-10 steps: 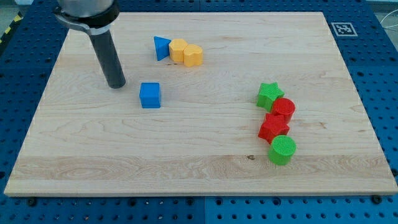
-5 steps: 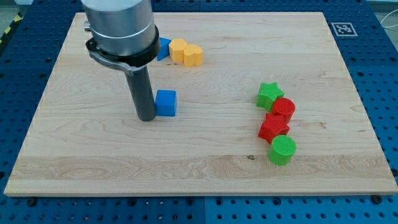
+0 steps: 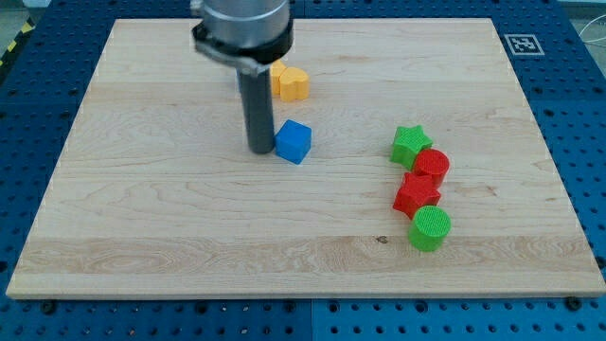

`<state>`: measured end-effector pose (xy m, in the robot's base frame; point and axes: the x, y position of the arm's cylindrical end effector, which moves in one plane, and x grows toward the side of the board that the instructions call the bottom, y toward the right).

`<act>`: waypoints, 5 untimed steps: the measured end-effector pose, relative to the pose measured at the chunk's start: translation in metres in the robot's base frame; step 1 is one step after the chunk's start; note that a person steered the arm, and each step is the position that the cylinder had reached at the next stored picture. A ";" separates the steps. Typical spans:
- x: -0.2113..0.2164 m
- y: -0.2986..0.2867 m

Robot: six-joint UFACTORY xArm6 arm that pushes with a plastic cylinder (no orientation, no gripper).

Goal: Push the blue cube closer to the yellow heart

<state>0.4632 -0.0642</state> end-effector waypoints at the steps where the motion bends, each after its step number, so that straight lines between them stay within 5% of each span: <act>1: 0.036 -0.001; 5: -0.064 0.077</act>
